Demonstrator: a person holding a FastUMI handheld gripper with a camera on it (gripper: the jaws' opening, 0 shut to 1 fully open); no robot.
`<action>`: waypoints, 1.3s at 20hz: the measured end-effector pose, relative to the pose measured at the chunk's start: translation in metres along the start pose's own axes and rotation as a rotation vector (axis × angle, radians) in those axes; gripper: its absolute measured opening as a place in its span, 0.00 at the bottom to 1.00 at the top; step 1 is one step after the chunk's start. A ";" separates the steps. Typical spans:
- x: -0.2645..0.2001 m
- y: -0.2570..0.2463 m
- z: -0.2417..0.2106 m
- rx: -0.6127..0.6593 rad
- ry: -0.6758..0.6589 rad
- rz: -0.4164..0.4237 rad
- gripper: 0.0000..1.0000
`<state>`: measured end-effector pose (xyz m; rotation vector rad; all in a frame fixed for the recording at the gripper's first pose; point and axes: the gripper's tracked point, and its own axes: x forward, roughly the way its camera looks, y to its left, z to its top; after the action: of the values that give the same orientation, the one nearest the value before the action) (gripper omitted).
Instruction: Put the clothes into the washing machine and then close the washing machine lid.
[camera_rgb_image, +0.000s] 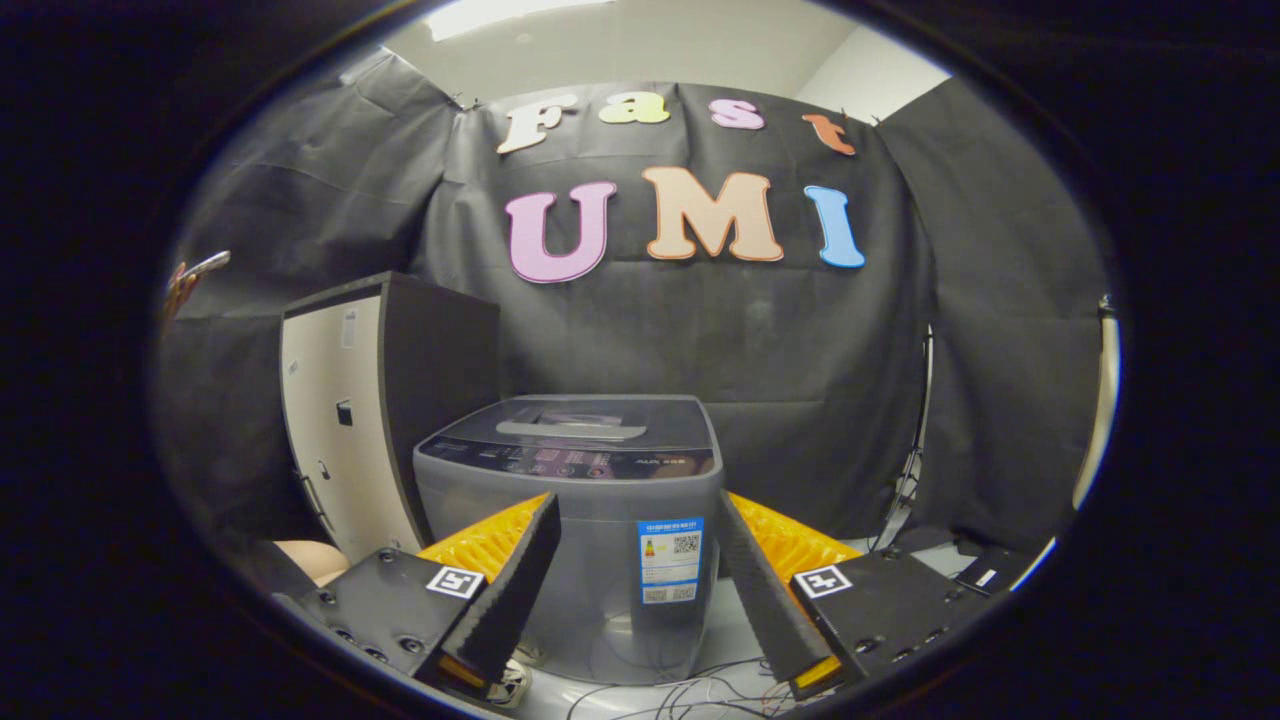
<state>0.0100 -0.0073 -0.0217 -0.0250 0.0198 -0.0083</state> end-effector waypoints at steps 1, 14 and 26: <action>0.000 -0.001 -0.001 0.001 0.001 0.000 0.97; -0.006 0.000 0.002 0.000 0.001 0.005 0.97; -0.004 -0.002 -0.001 0.001 0.000 0.005 0.97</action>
<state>0.0055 -0.0091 -0.0222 -0.0236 0.0194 -0.0035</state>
